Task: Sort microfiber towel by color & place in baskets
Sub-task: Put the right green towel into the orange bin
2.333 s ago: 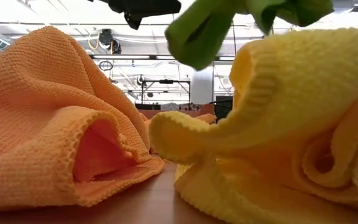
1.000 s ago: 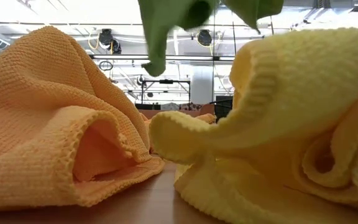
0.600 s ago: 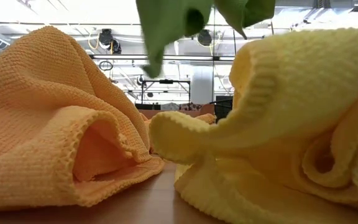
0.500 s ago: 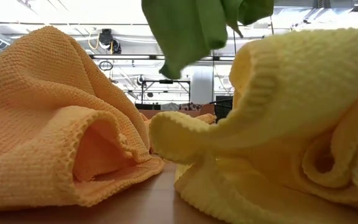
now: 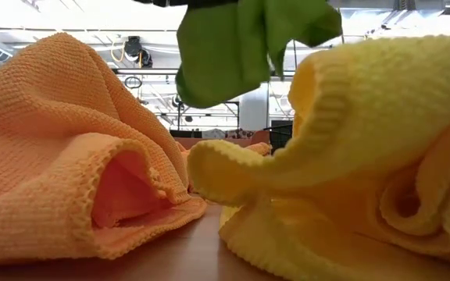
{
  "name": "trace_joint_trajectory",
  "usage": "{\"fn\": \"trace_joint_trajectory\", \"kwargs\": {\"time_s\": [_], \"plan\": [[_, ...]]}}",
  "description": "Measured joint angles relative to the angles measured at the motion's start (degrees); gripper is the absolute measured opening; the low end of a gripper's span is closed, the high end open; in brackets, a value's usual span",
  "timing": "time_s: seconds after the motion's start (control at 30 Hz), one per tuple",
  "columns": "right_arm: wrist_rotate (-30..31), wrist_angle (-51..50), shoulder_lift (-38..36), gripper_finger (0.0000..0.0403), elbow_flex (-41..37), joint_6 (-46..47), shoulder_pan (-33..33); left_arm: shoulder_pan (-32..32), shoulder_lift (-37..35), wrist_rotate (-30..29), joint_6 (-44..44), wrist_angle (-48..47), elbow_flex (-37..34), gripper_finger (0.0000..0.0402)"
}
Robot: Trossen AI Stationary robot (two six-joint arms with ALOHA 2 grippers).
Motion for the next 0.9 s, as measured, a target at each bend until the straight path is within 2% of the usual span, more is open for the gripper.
{"fn": "trace_joint_trajectory", "kwargs": {"time_s": [0.2,0.4,0.63,0.9], "plan": [[0.02,-9.13,-2.63,0.0262,0.01,11.77,1.44,0.93,-4.34,-5.79,-4.64,-4.44,-0.02,0.0018],[0.10,-16.92,-4.14,0.0265,0.05,18.90,2.47,1.98,-12.20,-11.89,-11.26,-14.18,-0.02,0.0018],[2.85,-23.35,-3.83,0.0246,0.03,20.52,3.19,4.15,-23.48,-17.29,-25.40,-35.37,-0.02,0.0018],[2.95,-23.24,-3.86,0.0219,0.03,14.66,3.11,8.74,-34.67,-17.48,-49.75,-63.47,-0.02,0.0018]]}}
